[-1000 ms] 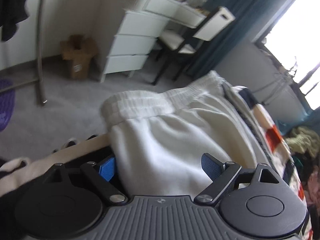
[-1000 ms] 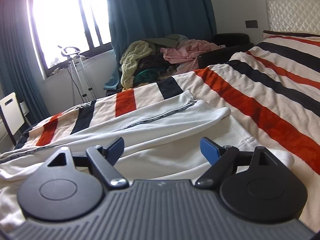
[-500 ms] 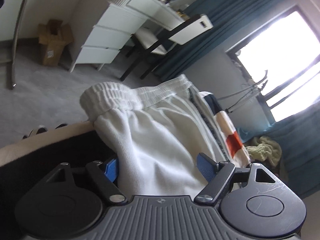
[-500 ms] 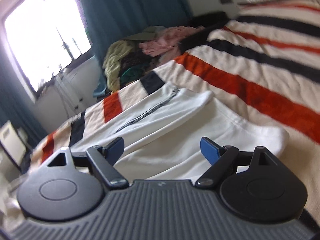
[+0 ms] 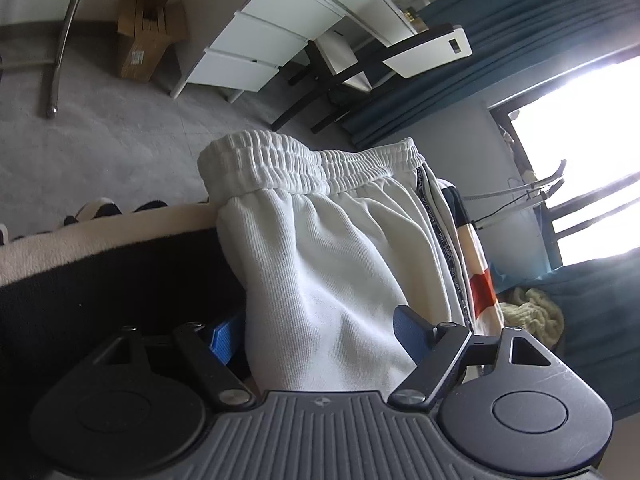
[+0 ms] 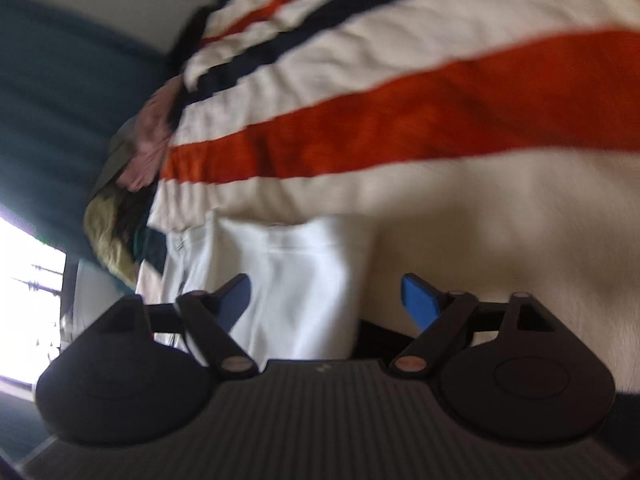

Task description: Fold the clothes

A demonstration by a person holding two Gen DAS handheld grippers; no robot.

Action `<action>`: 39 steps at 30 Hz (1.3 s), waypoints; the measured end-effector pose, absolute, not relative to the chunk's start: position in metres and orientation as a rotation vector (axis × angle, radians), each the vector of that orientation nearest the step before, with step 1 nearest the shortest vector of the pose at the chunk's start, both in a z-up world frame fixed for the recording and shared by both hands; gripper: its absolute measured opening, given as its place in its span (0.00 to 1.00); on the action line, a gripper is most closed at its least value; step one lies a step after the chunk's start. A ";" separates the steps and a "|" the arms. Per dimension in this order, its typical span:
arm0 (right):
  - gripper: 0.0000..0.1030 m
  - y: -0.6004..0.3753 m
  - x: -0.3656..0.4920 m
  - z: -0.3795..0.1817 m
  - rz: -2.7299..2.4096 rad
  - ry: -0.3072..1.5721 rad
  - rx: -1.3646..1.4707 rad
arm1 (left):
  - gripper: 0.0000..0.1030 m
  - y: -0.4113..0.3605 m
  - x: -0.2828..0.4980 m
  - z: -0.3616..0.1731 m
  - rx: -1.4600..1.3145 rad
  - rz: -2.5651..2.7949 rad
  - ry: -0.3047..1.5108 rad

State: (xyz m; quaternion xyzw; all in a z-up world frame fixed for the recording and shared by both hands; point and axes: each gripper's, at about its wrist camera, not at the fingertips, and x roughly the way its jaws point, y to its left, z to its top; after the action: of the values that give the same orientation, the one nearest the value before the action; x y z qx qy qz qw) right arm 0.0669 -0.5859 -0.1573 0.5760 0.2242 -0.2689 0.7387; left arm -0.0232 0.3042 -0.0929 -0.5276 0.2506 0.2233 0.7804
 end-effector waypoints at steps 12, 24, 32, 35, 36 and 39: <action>0.06 -0.590 0.091 -0.174 -0.536 0.454 1.360 | 0.06 0.303 -0.016 -0.097 -1.128 0.491 0.486; 0.05 -0.586 0.070 -0.123 -0.516 0.222 1.204 | 0.02 0.298 -0.037 -0.064 -1.116 0.448 0.259; 0.05 -0.597 0.138 -0.074 -0.459 0.242 1.087 | 0.02 0.321 0.034 -0.025 -1.041 0.362 0.305; 0.05 -0.594 0.201 -0.048 -0.440 0.270 1.019 | 0.02 0.332 0.097 -0.020 -1.032 0.365 0.345; 0.05 -0.591 0.225 -0.041 -0.444 0.282 0.981 | 0.02 0.335 0.118 -0.019 -1.027 0.368 0.358; 0.05 -0.576 0.302 -0.032 -0.467 0.316 0.883 | 0.02 0.339 0.190 -0.024 -0.973 0.394 0.397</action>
State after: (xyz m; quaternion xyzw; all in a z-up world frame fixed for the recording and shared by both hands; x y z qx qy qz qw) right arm 0.3017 -0.5756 -0.0319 0.4217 0.1507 -0.2231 0.8658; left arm 0.1896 0.3392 -0.0244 -0.4612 0.1883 0.1866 0.8467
